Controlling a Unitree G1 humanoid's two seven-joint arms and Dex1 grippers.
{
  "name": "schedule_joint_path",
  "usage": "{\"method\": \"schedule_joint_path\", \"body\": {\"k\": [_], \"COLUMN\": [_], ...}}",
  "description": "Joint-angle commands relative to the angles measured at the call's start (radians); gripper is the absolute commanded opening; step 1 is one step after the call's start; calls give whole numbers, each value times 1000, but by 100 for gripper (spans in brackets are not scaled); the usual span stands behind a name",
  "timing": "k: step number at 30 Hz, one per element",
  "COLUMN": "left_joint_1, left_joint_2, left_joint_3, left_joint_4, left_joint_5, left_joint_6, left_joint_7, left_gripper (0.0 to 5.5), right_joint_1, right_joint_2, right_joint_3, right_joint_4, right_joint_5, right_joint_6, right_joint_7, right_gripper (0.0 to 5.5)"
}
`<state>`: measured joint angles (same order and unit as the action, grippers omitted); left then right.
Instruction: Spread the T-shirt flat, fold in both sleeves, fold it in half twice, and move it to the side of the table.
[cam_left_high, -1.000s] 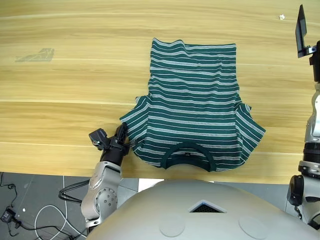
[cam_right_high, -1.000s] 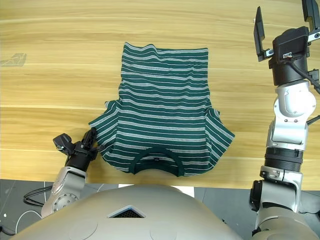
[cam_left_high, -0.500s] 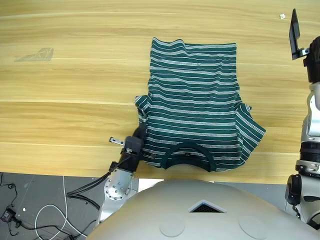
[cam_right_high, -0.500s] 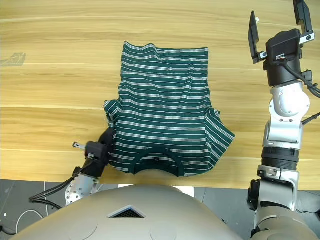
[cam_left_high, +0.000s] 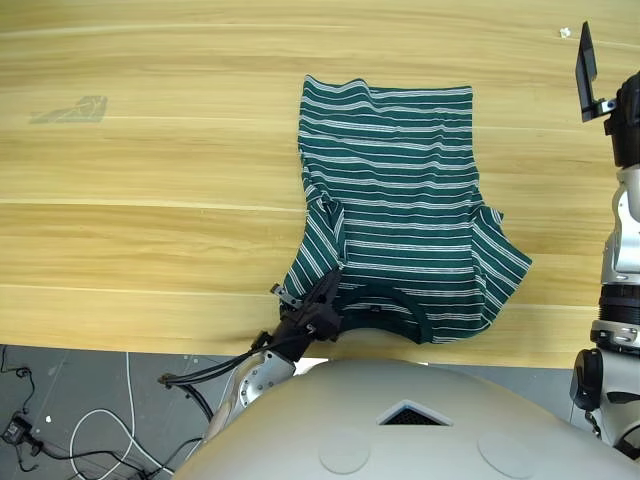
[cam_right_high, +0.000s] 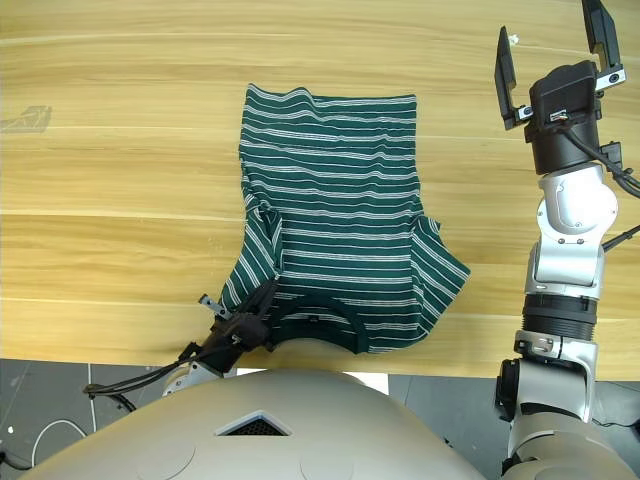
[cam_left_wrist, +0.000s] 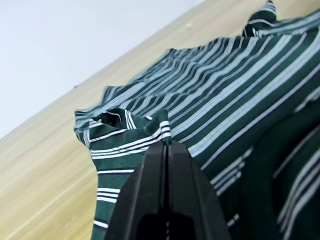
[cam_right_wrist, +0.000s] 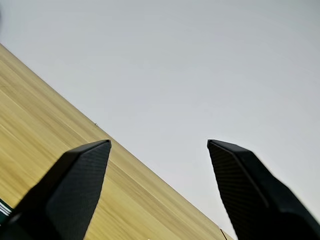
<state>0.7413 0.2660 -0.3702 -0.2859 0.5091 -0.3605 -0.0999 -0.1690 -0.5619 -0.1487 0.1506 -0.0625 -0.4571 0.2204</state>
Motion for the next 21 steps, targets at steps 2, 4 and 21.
{"method": "schedule_joint_path", "body": {"k": [2,4,21], "left_joint_1": [-9,-6,-54], "left_joint_2": [39,73,78], "left_joint_3": [-2,-14,250], "left_joint_4": [11,6,-486], "left_joint_5": [-3,-20,-984], "left_joint_6": [13,-26,213], "left_joint_7": [-12,-34,-77], "left_gripper": [50,79,250], "right_joint_1": [-1,-3,342], "right_joint_2": [5,5,-63], "right_joint_3": [9,11,-136], "right_joint_4": [11,14,-112], "right_joint_5": [-7,-5,733], "right_joint_6": [-2,-1,513], "right_joint_7": [15,18,594], "right_gripper": [357,357,357]}}
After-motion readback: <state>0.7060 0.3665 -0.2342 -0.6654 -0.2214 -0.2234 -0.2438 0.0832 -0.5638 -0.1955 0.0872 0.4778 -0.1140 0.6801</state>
